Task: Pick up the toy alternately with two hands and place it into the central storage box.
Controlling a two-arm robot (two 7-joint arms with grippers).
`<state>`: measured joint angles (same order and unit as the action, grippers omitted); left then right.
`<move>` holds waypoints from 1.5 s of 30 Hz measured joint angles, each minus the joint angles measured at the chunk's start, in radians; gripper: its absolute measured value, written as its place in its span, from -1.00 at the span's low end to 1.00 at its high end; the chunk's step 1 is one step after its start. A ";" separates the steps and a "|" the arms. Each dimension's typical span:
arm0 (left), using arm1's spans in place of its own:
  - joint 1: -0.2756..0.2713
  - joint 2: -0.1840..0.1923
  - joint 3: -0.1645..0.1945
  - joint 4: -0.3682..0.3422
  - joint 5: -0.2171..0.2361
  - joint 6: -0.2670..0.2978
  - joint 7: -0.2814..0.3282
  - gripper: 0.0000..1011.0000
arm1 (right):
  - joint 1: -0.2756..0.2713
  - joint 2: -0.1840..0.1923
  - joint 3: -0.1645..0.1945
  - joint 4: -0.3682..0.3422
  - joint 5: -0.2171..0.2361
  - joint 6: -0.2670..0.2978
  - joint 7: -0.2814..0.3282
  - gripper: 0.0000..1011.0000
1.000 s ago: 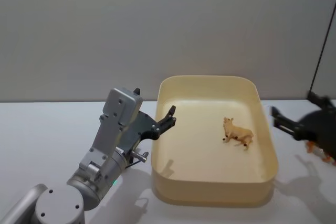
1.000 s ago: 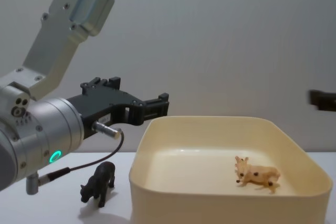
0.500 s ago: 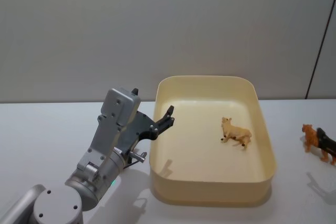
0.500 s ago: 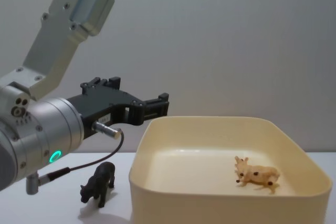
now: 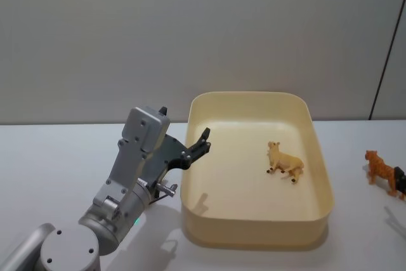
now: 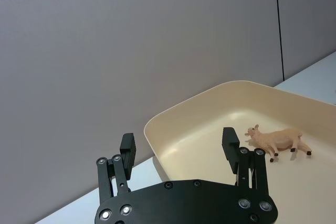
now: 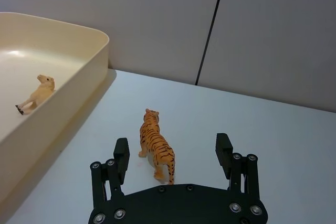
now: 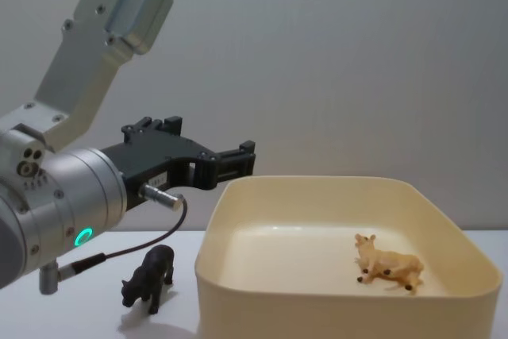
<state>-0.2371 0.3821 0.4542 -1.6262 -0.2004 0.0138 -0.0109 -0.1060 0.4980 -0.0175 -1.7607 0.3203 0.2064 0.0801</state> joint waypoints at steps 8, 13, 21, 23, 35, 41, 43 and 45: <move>0.000 0.000 0.000 0.000 0.000 0.000 0.000 0.98 | 0.058 -0.029 -0.023 0.081 -0.019 0.007 0.006 0.98; 0.000 0.000 0.000 0.000 0.000 0.000 0.000 0.98 | 0.090 -0.046 -0.035 0.129 -0.030 0.010 0.011 0.98; 0.000 0.000 0.000 0.000 0.000 0.000 0.000 0.98 | 0.145 -0.076 -0.058 0.207 -0.048 0.015 0.022 0.98; 0.000 0.000 0.000 0.000 0.000 0.000 0.000 0.98 | 0.164 -0.087 -0.065 0.233 -0.054 0.015 0.025 0.98; 0.000 0.000 0.000 0.000 0.000 0.000 0.000 0.98 | 0.216 -0.115 -0.085 0.306 -0.071 0.016 0.036 0.60; 0.000 0.000 0.000 0.000 0.000 0.000 0.000 0.98 | 0.227 -0.121 -0.090 0.322 -0.075 0.016 0.038 0.27; 0.000 0.000 0.000 0.000 0.000 0.000 0.000 0.98 | 0.229 -0.121 -0.090 0.324 -0.076 0.016 0.039 0.16; 0.000 0.000 0.000 0.000 0.000 0.000 0.000 0.98 | 0.229 -0.122 -0.090 0.324 -0.076 0.015 0.040 0.06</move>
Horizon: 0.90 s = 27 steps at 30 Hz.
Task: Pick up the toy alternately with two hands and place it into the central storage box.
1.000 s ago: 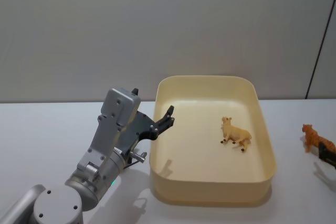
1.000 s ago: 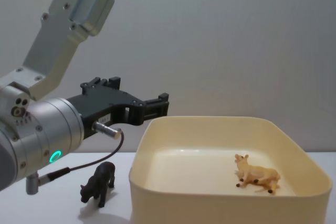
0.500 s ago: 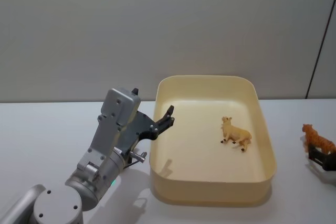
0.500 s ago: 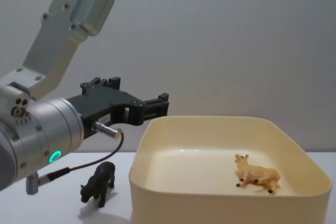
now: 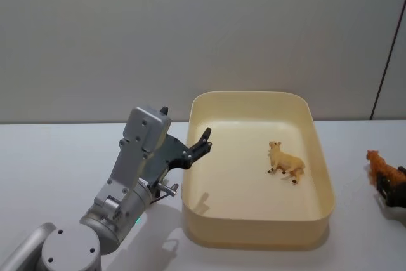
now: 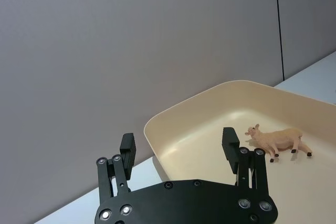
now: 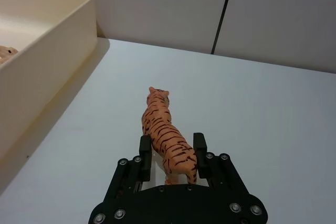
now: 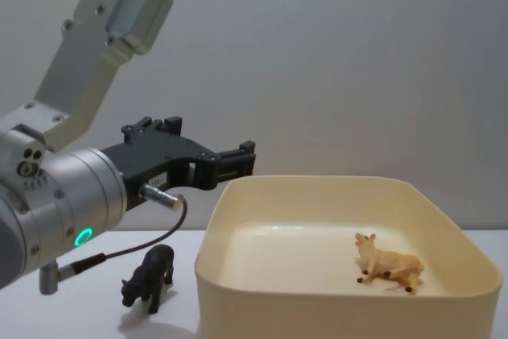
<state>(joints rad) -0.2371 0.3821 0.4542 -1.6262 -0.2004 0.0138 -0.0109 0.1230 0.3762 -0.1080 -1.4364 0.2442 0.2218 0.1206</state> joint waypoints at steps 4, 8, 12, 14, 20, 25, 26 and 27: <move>0.000 0.000 0.000 0.000 0.000 0.000 0.000 0.98 | -0.002 0.000 0.000 -0.006 0.004 -0.006 0.003 -0.23; 0.000 0.000 0.000 0.000 0.000 0.000 0.000 0.98 | -0.008 -0.003 0.001 -0.025 0.025 -0.021 0.007 -0.40; 0.000 0.000 0.000 0.000 0.000 0.000 0.000 0.98 | -0.013 -0.006 0.003 -0.048 0.047 -0.037 0.008 -0.40; 0.000 0.000 0.000 0.000 0.000 0.000 0.000 0.98 | -0.013 -0.009 0.003 -0.064 0.059 -0.048 0.008 -0.40; 0.000 0.000 0.000 0.000 0.000 0.000 0.000 0.98 | -0.007 -0.018 0.005 -0.115 0.095 -0.071 0.013 -0.40; 0.000 0.000 0.000 0.000 0.000 0.000 0.000 0.98 | 0.008 -0.026 0.005 -0.154 0.116 -0.077 0.024 -0.40; 0.000 0.000 0.000 0.000 0.000 0.000 0.000 0.98 | 0.010 -0.027 0.004 -0.160 0.120 -0.077 0.028 -0.40; 0.000 0.000 0.000 0.000 0.000 0.000 0.000 0.98 | 0.017 -0.031 0.002 -0.172 0.125 -0.077 0.035 -0.40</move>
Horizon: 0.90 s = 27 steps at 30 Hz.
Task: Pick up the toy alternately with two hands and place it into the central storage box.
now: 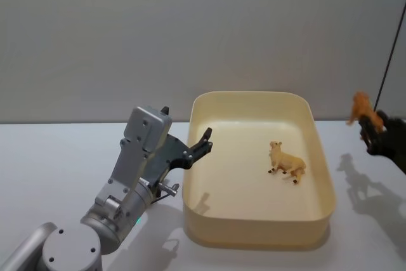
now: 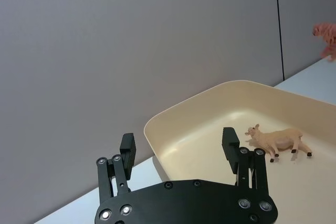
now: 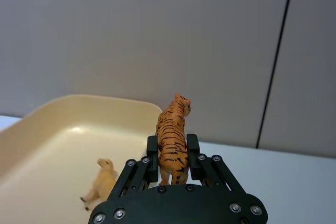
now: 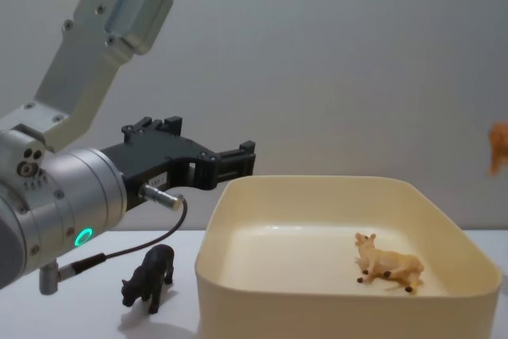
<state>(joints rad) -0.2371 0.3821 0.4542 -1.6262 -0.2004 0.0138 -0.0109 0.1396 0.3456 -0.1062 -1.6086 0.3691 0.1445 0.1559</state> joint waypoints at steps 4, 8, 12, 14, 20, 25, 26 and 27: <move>0.000 0.000 0.000 0.000 0.000 0.000 0.000 0.98 | 0.015 -0.008 -0.007 -0.023 0.009 0.004 0.023 -0.40; 0.000 0.000 0.000 0.000 0.000 0.000 0.000 0.98 | 0.037 -0.022 -0.021 -0.039 0.011 0.021 0.056 -0.40; 0.000 0.000 0.000 0.000 0.000 0.000 0.000 0.98 | 0.057 -0.037 -0.037 -0.042 0.001 0.049 0.089 -0.40; 0.000 0.000 0.000 0.000 0.000 0.000 0.000 0.98 | 0.066 -0.044 -0.046 -0.039 -0.007 0.059 0.101 -0.40; 0.000 0.000 0.000 0.000 0.000 0.000 0.000 0.98 | 0.102 -0.075 -0.080 -0.007 -0.050 0.093 0.142 -0.40; 0.000 0.000 0.000 0.000 0.000 0.000 0.000 0.98 | 0.124 -0.096 -0.101 0.018 -0.079 0.112 0.166 -0.29; 0.000 0.000 0.000 0.000 0.000 0.000 0.000 0.98 | 0.127 -0.098 -0.104 0.021 -0.082 0.114 0.169 -0.27; 0.000 0.000 0.000 0.000 0.000 0.000 0.000 0.98 | 0.130 -0.100 -0.106 0.024 -0.085 0.115 0.171 -0.14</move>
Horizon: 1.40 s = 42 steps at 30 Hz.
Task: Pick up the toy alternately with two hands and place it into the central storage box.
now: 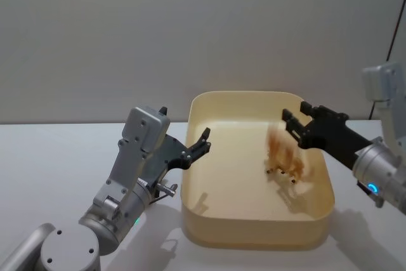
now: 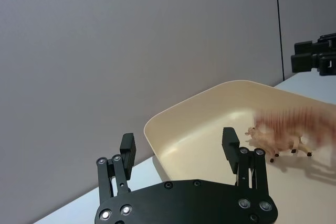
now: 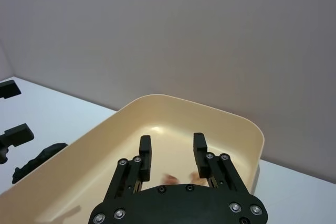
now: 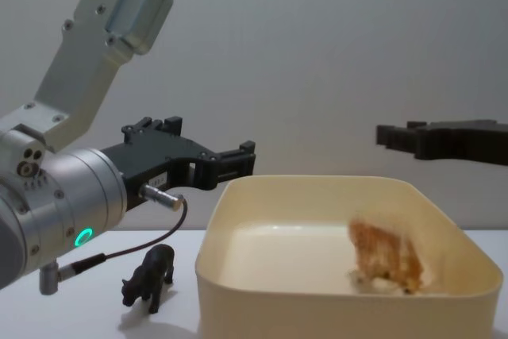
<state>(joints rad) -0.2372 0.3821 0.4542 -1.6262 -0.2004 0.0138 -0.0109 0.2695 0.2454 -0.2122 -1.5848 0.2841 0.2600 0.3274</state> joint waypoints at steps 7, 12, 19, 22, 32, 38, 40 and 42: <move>0.000 0.000 0.000 0.000 0.000 0.000 0.000 0.98 | 0.018 -0.016 -0.017 0.019 -0.022 0.013 0.018 0.30; 0.000 0.000 0.000 0.000 0.000 0.000 0.000 0.98 | 0.019 -0.015 -0.017 0.019 -0.022 0.014 0.020 0.57; 0.000 0.000 0.000 0.000 0.000 0.000 0.000 0.98 | -0.005 0.012 0.007 -0.014 0.014 0.012 -0.003 0.97; 0.000 0.000 0.000 0.000 0.000 0.000 0.000 0.98 | -0.020 0.028 0.022 -0.035 0.036 0.011 -0.018 0.98; 0.018 0.012 -0.003 -0.021 -0.008 0.010 0.021 0.98 | -0.059 0.066 0.056 -0.089 0.089 0.011 -0.050 0.98; 0.062 0.041 -0.011 -0.070 -0.039 0.033 0.082 0.98 | -0.070 0.077 0.066 -0.104 0.104 0.011 -0.060 0.98; 0.081 0.055 -0.015 -0.093 -0.054 0.043 0.111 0.98 | -0.072 0.079 0.067 -0.107 0.107 0.011 -0.061 0.98; 0.100 0.069 -0.019 -0.112 -0.069 0.052 0.133 0.98 | -0.075 0.082 0.069 -0.111 0.110 0.011 -0.063 0.98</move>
<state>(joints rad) -0.1368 0.4515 0.4351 -1.7386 -0.2694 0.0661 0.1225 0.1947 0.3272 -0.1428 -1.6953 0.3941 0.2709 0.2640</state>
